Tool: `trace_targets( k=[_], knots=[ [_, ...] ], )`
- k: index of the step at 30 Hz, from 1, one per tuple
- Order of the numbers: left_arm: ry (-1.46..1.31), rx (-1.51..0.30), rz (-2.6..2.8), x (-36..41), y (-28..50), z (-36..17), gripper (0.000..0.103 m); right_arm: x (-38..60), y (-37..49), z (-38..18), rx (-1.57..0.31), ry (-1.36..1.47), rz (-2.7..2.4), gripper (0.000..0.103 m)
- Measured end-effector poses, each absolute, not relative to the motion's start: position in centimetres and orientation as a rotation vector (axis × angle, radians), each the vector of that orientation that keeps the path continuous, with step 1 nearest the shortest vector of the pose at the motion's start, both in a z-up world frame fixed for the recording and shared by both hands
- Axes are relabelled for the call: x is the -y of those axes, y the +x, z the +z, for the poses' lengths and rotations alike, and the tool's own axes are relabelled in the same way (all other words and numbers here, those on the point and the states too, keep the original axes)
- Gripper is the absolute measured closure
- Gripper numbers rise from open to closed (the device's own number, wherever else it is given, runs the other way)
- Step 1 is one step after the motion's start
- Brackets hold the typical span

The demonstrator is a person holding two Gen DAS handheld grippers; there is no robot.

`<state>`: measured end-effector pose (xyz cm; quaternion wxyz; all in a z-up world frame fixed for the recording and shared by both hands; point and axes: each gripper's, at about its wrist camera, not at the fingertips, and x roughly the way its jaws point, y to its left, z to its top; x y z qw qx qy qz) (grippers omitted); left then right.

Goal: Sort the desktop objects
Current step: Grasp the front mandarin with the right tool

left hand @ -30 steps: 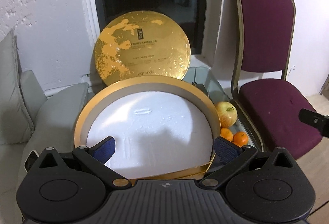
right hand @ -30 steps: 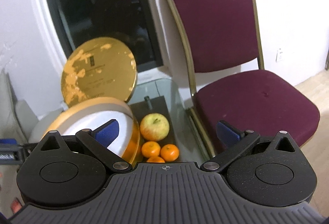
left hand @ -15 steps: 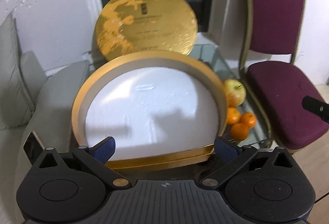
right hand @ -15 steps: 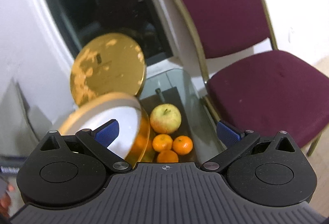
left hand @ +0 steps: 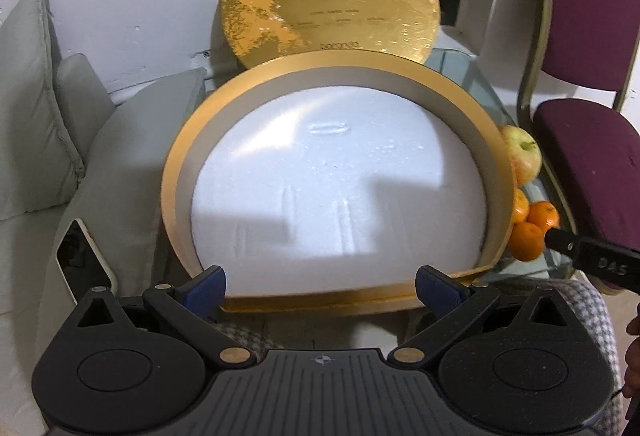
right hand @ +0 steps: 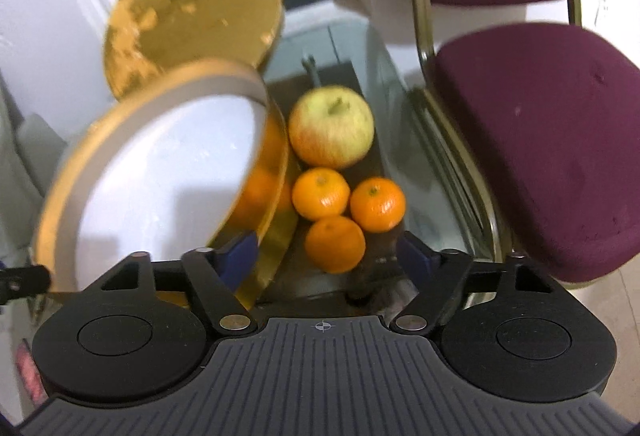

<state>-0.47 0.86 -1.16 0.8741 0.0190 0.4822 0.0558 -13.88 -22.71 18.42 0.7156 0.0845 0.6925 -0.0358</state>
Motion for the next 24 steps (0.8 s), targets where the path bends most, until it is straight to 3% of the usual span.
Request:
trace_targets(
  k=[17, 22, 24],
  knots=[
    [0.047, -1.070, 0.131, -2.8, 2.4, -3.9, 0.001, 21.7, -12.4, 11.3, -1.716, 0.142, -0.162, 0.040],
    [0.040, -1.078, 0.126, -3.0, 2.5, -4.2, 0.001, 21.3, -12.2, 10.7, -1.736, 0.100, -0.188, 0.055],
    [0.037, -1.081, 0.129, -3.1, 2.4, -4.2, 0.001, 21.3, -12.2, 10.7, -1.740, 0.093, -0.192, 0.056]
  ],
)
